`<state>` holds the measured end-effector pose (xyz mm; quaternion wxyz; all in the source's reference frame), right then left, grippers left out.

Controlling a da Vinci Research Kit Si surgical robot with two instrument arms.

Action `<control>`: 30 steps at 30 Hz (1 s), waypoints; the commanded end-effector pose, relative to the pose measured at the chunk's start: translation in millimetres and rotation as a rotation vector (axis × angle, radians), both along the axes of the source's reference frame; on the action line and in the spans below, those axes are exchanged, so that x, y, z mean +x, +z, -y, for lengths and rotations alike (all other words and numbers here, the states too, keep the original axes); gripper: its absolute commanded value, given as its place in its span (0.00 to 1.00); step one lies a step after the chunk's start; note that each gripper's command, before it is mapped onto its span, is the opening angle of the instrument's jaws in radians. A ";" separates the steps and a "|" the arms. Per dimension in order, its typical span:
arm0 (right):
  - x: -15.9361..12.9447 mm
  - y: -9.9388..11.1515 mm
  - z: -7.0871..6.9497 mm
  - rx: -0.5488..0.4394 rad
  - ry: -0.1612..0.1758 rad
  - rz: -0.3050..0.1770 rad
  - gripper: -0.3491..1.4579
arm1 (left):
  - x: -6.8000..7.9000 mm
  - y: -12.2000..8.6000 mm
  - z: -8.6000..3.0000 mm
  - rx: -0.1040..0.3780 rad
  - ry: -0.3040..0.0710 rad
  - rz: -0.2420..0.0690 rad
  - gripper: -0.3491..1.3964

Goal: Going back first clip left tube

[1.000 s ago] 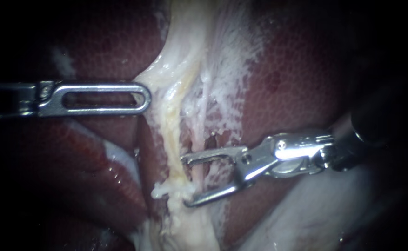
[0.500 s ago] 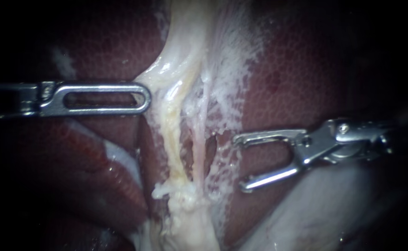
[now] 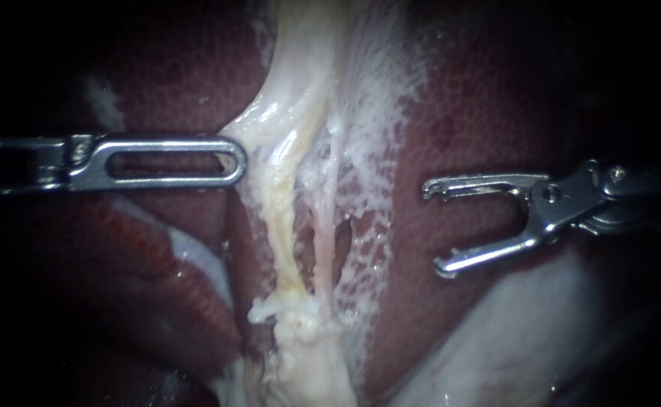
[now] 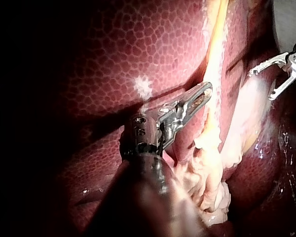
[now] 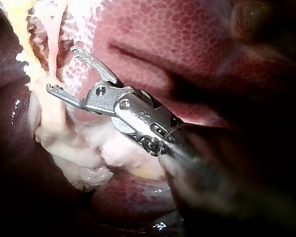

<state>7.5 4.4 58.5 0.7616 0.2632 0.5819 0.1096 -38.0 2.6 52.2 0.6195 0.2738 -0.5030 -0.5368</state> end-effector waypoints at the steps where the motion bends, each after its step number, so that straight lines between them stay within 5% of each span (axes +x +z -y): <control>1: 0.1 0.1 0.1 0.000 0.000 0.000 0.52 | 0.0 0.1 0.0 0.000 0.000 0.000 0.00; 19: 0.1 0.0 0.1 0.000 0.000 0.001 0.52 | -2.9 7.1 2.6 0.002 0.006 0.008 0.00; 30: 0.1 0.0 0.1 0.000 0.000 0.001 0.52 | -3.7 7.7 2.9 -0.001 0.011 0.011 0.00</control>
